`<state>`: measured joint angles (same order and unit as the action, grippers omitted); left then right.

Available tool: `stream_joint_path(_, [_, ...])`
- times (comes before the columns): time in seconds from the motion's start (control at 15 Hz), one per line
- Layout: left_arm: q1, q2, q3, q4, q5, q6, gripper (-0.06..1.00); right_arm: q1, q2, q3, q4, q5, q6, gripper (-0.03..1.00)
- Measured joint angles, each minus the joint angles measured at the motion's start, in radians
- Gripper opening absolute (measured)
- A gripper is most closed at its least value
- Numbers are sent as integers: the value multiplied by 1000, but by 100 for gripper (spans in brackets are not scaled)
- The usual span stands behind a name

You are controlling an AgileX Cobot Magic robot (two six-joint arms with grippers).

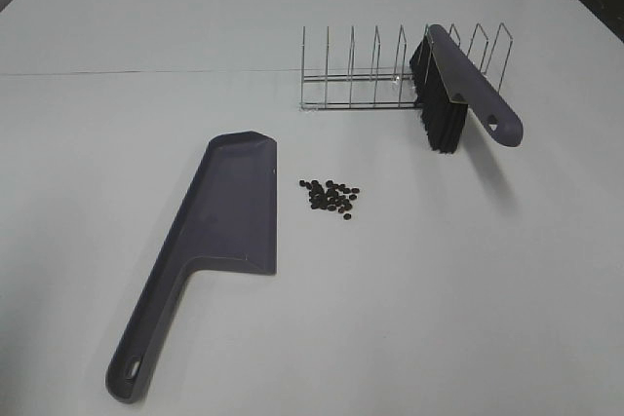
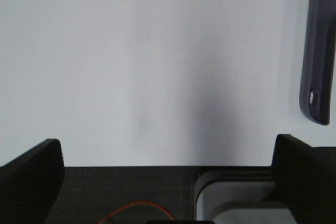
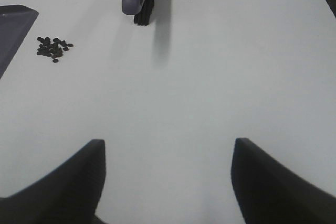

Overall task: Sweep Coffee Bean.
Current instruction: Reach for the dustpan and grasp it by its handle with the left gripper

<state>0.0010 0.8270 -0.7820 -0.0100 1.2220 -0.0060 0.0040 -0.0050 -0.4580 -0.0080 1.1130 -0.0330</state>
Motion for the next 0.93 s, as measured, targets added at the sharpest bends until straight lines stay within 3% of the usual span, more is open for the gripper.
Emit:
stream_joint_path(0.07, [-35,95,-7,10,-6,-41,99,0,0,0,0,0,0,56])
stream_joint_path(0.27, [-306,371,-11,67,-157,-314,99,0,0,0,1,0,0,56])
stream_joint_path(0.47, [-468,588,-57,72,-267,-428,99,0,0,0,1,0,0,56])
stream_joint_path(0.73, [-574,933,-216,76,-348,-455,99,0,0,0,1,0,0,56])
stream_joint_path(0.93, [-587,1046,-297,74,-412,-458,99,0,0,0,1,0,0,56])
